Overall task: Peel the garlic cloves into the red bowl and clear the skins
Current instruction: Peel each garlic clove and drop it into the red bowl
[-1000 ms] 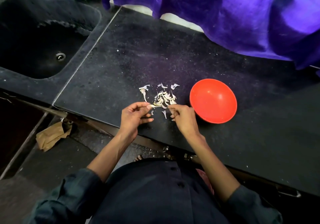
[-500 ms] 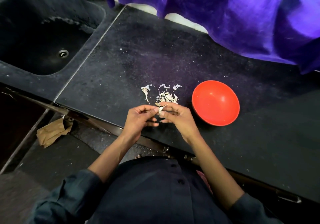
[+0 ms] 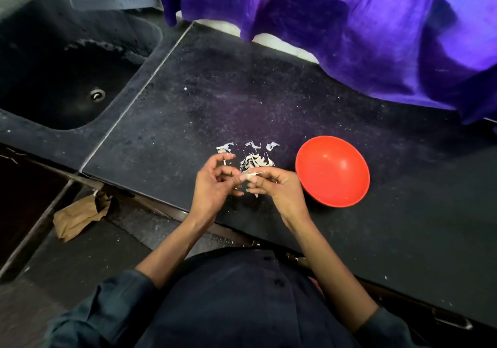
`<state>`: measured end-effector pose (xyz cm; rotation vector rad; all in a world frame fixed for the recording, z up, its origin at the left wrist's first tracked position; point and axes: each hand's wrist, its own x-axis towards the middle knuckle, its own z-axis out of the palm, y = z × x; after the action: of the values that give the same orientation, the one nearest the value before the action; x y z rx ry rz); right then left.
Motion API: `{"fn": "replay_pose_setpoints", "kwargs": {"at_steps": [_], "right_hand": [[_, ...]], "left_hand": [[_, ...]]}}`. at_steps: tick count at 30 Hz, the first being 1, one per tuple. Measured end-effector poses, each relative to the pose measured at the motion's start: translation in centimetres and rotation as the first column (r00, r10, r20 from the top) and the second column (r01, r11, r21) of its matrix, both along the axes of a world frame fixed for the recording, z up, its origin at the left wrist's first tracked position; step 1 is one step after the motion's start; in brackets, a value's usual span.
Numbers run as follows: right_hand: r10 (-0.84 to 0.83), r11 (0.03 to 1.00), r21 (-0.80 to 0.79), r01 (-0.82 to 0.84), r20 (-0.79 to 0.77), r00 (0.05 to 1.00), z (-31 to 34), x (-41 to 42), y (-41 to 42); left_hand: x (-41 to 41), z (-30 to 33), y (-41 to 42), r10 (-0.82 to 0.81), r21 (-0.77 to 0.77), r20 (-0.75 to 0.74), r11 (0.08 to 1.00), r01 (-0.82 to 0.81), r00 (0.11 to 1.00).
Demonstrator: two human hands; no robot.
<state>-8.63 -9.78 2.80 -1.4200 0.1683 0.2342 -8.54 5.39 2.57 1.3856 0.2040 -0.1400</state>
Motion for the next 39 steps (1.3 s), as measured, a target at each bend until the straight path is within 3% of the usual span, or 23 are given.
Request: {"fn": "replay_pose_setpoints", "kwargs": {"at_steps": [10,21,27,33,39], "right_hand": [[-0.1,0.995,-0.018,0.102,0.084,0.991,0.2,0.4,0.9],[-0.131,0.991,0.005,0.131,0.039,0.991,-0.3,-0.1,0.6],[-0.124,0.992,-0.001,0.125,0.071,0.99,0.0,-0.1,0.6],[-0.065,0.985,-0.145,0.094,0.198,0.978,-0.1,-0.2,0.1],[0.091,0.879,-0.464,0.11,0.389,0.917,-0.9,0.0,-0.5]], "left_hand": [[1.4,-0.3,-0.2,0.083,0.018,0.052,0.996,-0.084,0.995],[1.7,-0.8,-0.3,-0.047,0.043,0.11,0.998,0.043,0.993],[1.4,-0.5,-0.5,-0.04,0.062,0.128,0.998,0.032,0.991],[1.1,-0.6,-0.6,-0.043,0.114,0.114,0.993,0.03,0.993],[0.8,-0.7,-0.9,-0.044,0.183,0.105,0.983,0.024,0.994]]}}
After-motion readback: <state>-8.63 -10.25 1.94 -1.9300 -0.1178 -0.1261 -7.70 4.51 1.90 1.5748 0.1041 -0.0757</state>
